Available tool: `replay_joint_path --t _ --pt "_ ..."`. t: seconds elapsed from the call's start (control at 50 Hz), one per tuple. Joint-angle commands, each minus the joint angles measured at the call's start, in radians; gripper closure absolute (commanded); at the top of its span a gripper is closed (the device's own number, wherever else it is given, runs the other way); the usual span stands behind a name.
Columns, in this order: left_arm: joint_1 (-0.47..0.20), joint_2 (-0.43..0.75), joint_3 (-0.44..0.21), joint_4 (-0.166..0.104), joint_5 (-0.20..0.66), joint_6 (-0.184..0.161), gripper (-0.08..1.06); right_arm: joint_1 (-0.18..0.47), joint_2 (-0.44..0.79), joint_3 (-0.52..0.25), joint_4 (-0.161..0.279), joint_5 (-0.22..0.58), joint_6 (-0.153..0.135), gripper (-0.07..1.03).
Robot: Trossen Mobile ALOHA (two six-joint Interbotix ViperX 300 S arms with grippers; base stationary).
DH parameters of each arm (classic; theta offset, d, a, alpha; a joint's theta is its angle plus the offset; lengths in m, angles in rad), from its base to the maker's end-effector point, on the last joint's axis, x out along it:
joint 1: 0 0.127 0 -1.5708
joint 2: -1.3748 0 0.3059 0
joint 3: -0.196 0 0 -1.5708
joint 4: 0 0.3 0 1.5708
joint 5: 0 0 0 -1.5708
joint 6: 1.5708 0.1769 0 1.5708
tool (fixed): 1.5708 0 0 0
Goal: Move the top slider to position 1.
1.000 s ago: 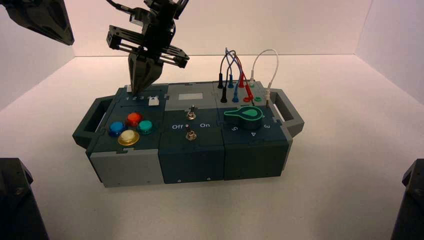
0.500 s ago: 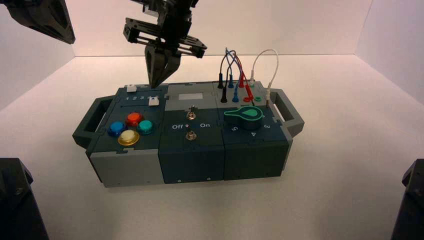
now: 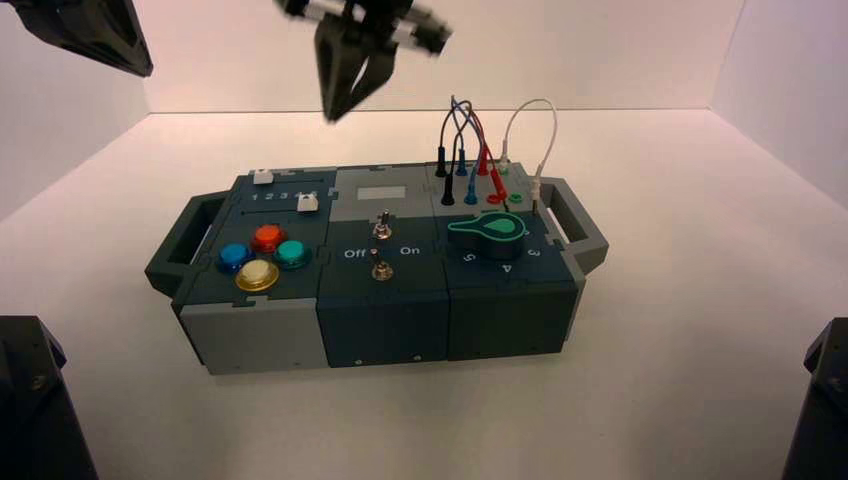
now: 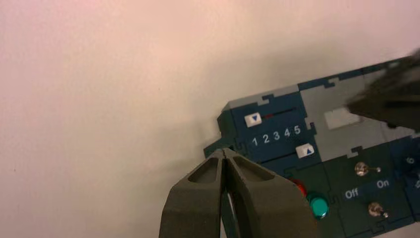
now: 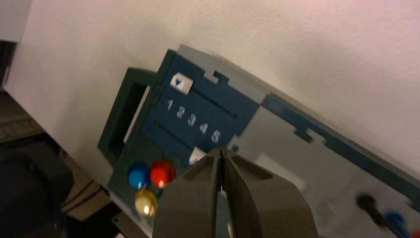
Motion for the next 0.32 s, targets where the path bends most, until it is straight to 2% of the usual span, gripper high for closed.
replay_joint_path --t 0.02,0.12,0.2,0.32 --pt "-0.005 -0.043 -0.005 -0.005 -0.034 -0.011 1.01 -0.005 -0.137 0.035 -0.060 -0.041 0.029 0.98" --pt "-0.005 -0.094 0.006 -0.005 -0.061 -0.017 1.01 -0.021 -0.225 0.101 -0.114 -0.095 0.078 0.98" --pt "-0.005 -0.121 0.017 -0.005 -0.075 -0.018 1.01 -0.044 -0.275 0.135 -0.124 -0.127 0.091 0.98" --pt "-0.005 -0.155 0.029 -0.005 -0.084 -0.023 1.01 -0.091 -0.337 0.176 -0.124 -0.153 0.091 0.98"
